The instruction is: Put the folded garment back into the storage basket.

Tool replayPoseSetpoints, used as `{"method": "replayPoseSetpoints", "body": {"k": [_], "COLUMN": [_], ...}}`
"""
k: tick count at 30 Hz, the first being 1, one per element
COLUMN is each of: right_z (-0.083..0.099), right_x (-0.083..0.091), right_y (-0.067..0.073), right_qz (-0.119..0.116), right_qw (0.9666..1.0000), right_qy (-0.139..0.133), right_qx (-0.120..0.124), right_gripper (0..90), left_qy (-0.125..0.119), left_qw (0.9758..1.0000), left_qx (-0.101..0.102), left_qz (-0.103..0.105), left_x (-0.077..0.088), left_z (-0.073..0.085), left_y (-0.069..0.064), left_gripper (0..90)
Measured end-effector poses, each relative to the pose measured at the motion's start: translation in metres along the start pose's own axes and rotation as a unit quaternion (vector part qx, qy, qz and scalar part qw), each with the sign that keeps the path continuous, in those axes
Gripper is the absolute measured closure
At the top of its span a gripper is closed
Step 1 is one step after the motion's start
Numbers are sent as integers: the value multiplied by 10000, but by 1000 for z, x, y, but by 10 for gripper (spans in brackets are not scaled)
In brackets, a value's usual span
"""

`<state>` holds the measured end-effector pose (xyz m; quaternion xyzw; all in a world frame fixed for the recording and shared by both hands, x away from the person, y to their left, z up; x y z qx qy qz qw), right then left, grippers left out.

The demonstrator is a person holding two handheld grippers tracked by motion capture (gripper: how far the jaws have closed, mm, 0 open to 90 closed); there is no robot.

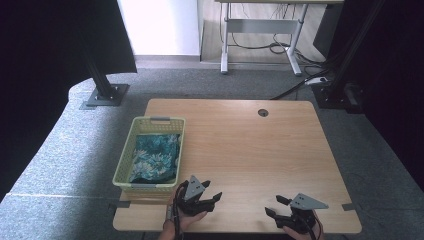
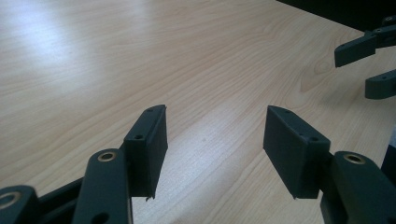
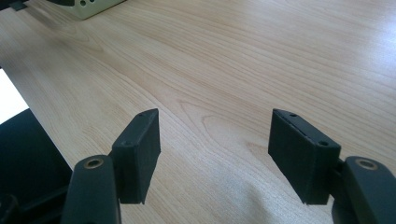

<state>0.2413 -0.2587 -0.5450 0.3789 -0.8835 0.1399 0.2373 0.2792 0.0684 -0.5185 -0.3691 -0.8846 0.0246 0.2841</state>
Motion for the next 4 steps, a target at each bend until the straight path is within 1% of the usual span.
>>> {"method": "replayPoseSetpoints", "body": {"k": [4], "right_z": [2], "right_x": [-2], "right_y": [0], "right_qz": [3], "right_qw": [10000], "right_qy": [18], "right_qx": [3], "right_gripper": [336], "left_qy": [18], "left_qw": [10000], "left_qx": [4], "left_qz": [-24], "left_x": [0], "left_z": [1], "left_y": [2], "left_gripper": [401]}}
Point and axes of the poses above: each handheld gripper's, and its own axes: x roughly backward along the jaws, z roughly out of its underside, y roughly to its left, the point moved 2 cm from there along -x, roughly forward along the jaws, and after that the axes turned 12 degrees about x, right-handed, at the moved point
